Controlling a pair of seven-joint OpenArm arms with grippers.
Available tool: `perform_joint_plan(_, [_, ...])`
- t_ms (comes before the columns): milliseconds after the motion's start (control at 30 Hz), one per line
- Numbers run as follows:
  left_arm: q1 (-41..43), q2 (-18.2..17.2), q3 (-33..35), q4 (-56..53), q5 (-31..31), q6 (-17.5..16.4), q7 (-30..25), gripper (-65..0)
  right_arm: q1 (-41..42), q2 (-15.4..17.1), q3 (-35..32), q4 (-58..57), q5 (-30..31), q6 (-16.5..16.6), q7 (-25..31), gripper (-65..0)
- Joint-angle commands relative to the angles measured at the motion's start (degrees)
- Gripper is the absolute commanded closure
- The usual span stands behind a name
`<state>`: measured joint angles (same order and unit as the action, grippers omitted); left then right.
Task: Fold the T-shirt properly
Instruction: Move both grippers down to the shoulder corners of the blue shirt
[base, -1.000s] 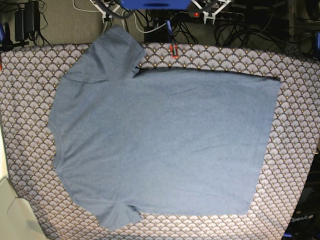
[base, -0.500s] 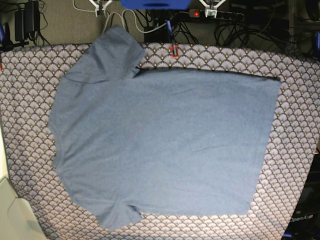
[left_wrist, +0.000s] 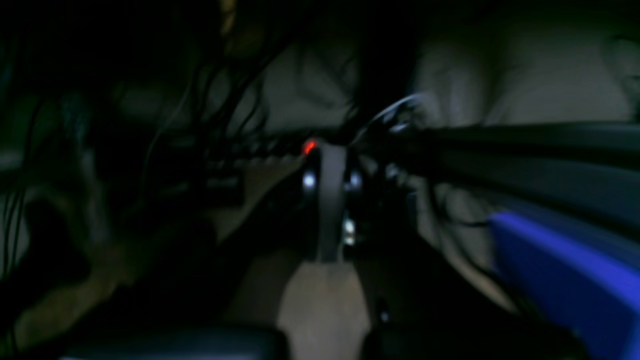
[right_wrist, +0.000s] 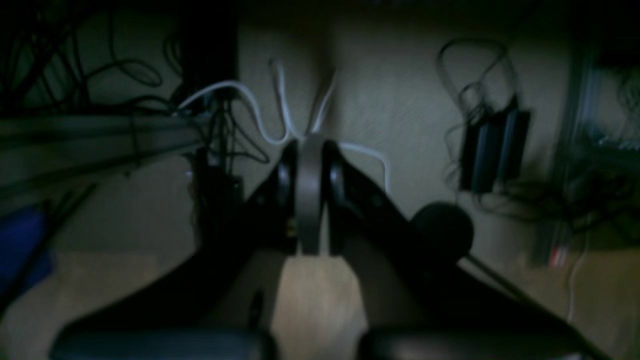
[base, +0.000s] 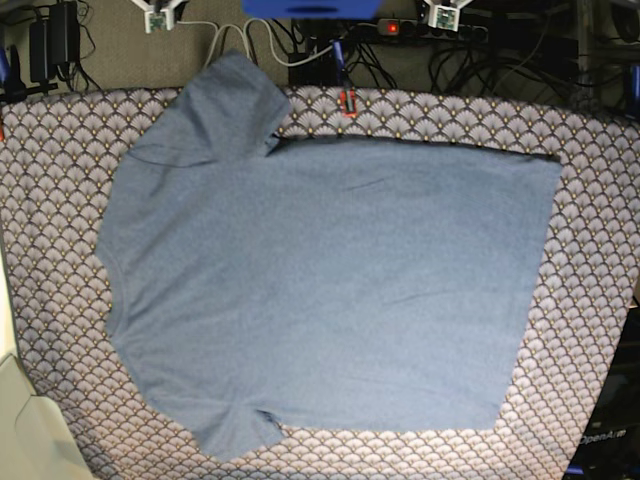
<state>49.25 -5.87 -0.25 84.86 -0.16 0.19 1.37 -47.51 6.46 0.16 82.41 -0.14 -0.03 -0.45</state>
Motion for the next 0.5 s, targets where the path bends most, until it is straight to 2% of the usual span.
perform_joint_plan(0, [3.0,-0.6,-0.2,4.4,0.1,0.5,-0.8,-0.3,-3.2,0.7,0.1,4.5,0.3,0.3,1.5,0.0])
perform_joint_plan(167, [11.0,-0.5,-3.4,21.3,0.0,0.5,-0.8,-0.5,-11.1,1.1,4.4,22.2,0.3,0.3,1.4,0.0])
perform_joint_plan(267, [13.7,-0.4,-4.4,29.5,0.0,0.5,0.1,-2.2,-13.1,1.1,6.3,30.1,0.4,0.3,0.5,0.0])
perform_joint_plan(367, [14.3,-0.4,-4.5,31.3,-0.3,0.5,1.4,-13.3,-12.8,1.0,7.1,33.1,0.4,0.3,-0.2,-7.7])
perform_joint_plan(467, [12.0,-0.6,-5.3,31.0,-4.5,0.5,2.0,-22.9,-9.2,1.0,6.9,32.7,0.4,0.4,-0.5,-17.9])
